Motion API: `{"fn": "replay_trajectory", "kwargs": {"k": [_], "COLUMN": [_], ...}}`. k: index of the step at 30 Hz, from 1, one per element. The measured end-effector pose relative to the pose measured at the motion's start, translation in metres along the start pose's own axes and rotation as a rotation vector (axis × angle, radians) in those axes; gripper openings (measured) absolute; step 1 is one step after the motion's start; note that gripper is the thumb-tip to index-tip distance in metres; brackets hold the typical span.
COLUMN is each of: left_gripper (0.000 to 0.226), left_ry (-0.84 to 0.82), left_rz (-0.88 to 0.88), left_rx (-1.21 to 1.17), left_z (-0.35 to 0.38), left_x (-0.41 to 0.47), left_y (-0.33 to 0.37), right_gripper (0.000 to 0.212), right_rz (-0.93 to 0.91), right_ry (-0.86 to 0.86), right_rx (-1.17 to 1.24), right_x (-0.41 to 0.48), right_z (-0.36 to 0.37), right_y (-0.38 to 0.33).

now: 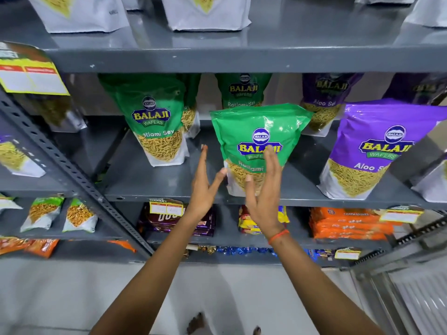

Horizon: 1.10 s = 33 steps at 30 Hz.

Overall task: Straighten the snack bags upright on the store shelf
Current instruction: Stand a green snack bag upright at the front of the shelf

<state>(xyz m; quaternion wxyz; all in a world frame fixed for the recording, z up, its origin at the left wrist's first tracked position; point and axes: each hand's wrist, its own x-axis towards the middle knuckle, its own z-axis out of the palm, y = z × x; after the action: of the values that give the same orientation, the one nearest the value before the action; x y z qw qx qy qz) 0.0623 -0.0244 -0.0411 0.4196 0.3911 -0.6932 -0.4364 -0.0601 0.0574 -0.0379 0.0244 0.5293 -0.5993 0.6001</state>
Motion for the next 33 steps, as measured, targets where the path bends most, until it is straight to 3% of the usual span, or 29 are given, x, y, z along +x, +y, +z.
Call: {"fn": "replay_trajectory", "kwargs": {"k": [4,8,12,15,18,21,33], "left_gripper": [0.067,0.079,0.089,0.071,0.041,0.039,0.034], "left_ry": [0.227,0.377,0.270,0.065,-0.017,0.000,-0.060], "left_rz": [0.156,-0.013,-0.202,-0.258,-0.248,-0.277,-0.265], "left_rx": [0.057,0.091,-0.014,-0.143,-0.140,-0.147,-0.147], "left_z": [-0.044,-0.106,-0.152,-0.172,-0.179,-0.181,-0.168], "left_x": [0.011,0.032,0.067,0.095,0.107,0.102,0.010], "left_y": [-0.003,-0.050,-0.095,-0.116,-0.125,-0.122,-0.114], "right_gripper": [0.045,0.042,0.076,0.094,0.085,0.069,0.062], "right_rz": [-0.056,0.068,0.456,0.664,0.693,0.728,0.616], "right_ry": [-0.142,-0.376,-0.516,-0.569,-0.645,-0.644,-0.576], "right_rx": [0.041,0.045,0.119,0.277,0.326,0.333,0.112], "right_x": [0.008,0.021,0.049,0.070,0.079,0.073,-0.003], "right_z": [0.066,0.138,0.193,0.215,0.225,0.219,0.151], "right_y": [-0.035,-0.037,-0.015,0.005,0.017,0.016,-0.008]}}
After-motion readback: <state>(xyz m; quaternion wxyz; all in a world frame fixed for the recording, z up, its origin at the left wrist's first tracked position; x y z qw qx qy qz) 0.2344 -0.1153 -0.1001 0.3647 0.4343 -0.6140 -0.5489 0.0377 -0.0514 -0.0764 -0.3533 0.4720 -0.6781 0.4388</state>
